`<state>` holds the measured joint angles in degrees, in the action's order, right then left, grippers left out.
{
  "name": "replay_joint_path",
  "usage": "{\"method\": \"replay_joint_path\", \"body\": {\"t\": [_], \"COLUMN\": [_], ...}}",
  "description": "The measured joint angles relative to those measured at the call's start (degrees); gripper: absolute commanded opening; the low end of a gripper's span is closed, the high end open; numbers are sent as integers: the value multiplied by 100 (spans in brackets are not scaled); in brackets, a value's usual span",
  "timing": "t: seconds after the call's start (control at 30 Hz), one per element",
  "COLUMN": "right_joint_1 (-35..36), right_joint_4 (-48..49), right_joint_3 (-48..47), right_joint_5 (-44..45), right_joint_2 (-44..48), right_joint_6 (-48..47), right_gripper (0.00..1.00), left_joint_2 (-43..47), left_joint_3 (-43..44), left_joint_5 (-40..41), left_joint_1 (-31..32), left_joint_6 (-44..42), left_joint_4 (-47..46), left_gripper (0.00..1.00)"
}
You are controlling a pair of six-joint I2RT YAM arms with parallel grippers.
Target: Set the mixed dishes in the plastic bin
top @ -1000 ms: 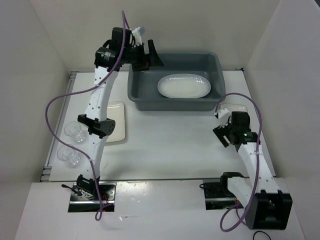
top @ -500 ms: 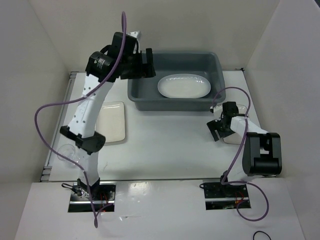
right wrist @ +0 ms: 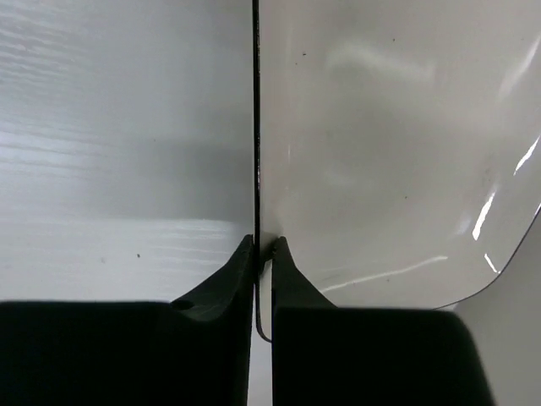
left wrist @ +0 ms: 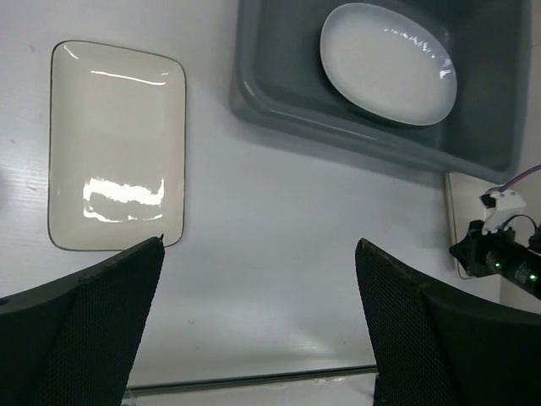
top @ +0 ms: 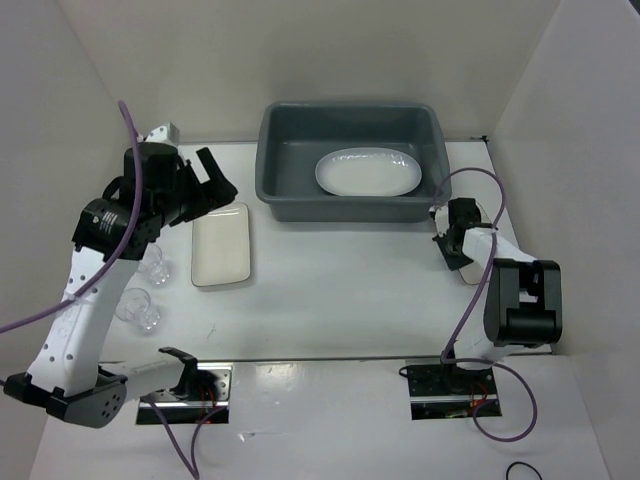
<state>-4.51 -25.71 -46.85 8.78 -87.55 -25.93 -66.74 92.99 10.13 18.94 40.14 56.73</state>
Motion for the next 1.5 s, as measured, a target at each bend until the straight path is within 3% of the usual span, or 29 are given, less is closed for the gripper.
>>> {"method": "replay_joint_path", "body": {"t": [0.03,0.3,0.57,0.73,0.93,1.17,1.33,1.5], "right_joint_1": [-17,-170,-990,-992,-94,1139,2070,2684], "right_joint_4": [-35,-455,-1473,-1926,-1958,-2312,-2621,-2855], "right_joint_3": [-4,138,800,734,723,1034,1067,1038], "right_joint_5": [66,409,522,-11,-398,-1078,-1316,-1447], "right_joint_2": [0,155,1504,1799,2024,3329,3998,3982], "right_joint_6": [-85,-957,-2922,-3836,-4610,-5488,-5462,-5007], "right_gripper": [0,0,1,0,0,0,0,0], "left_joint_2": [22,-22,-22,-59,-131,-96,17,372], "left_joint_3": [17,37,-13,-210,-302,-496,-835,-1759], "left_joint_5": [-15,-264,-551,-785,-940,-1069,-1202,-1794], "left_joint_1": [-22,-245,-463,-575,-579,-579,-579,-551], "left_joint_6": [35,59,-2,-120,-234,-254,-240,61], "left_joint_4": [-59,-175,-299,-415,-442,-444,-450,-815], "left_gripper": [100,100,100,100,100,100,100,100]}}
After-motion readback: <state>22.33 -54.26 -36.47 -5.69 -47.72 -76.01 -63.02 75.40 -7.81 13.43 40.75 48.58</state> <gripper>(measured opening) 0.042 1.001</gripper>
